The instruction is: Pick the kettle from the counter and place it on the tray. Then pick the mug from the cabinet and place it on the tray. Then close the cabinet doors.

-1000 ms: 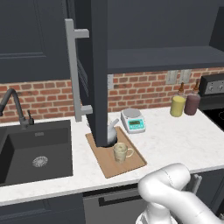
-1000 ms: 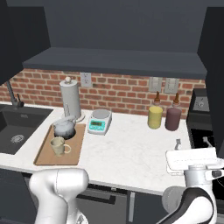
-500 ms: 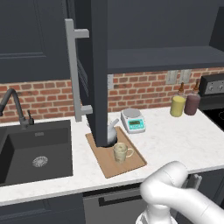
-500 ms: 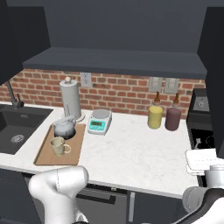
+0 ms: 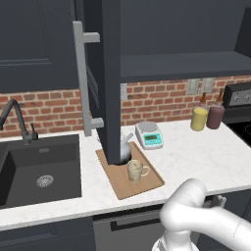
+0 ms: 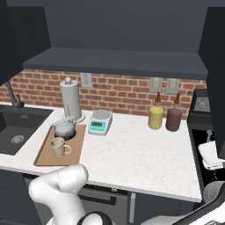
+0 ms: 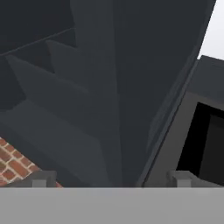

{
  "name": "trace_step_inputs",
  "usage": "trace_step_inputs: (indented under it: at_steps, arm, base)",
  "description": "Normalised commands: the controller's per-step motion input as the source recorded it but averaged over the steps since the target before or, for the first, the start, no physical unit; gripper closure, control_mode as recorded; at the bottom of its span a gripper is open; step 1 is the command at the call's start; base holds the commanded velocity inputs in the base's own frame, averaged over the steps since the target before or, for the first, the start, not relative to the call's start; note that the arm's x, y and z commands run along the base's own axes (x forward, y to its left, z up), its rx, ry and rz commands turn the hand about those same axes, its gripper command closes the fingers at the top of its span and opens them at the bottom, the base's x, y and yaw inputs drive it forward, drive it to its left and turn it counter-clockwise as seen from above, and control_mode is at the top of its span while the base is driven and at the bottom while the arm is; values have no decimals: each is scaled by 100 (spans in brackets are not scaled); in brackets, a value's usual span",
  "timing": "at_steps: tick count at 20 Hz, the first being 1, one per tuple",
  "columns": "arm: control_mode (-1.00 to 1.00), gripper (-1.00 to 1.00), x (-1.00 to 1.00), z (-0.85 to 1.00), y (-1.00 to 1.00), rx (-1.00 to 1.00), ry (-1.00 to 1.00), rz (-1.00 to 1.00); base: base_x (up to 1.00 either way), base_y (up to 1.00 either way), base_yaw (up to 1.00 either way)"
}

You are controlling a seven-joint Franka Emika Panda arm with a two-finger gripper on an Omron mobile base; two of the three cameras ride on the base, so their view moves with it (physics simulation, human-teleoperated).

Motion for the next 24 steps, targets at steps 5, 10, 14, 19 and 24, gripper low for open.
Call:
trace_step_inputs:
  at_steps: [5, 10, 14, 19, 24]
  arm:
    - [-100, -100, -3, 46, 12, -35, -5, 2]
    - [-100, -100, 0, 37, 41, -36, -1, 0]
    - [-100, -100, 0, 27, 62, -37, 0, 0]
    - [-100, -100, 4, 14, 80, -35, 1, -1]
    - [-100, -100, 20, 1, 93, -31, 8, -6]
  base:
    - [0, 0, 0]
    - [0, 0, 0]
    - [0, 0, 0]
    - [0, 0, 0]
    - [0, 0, 0]
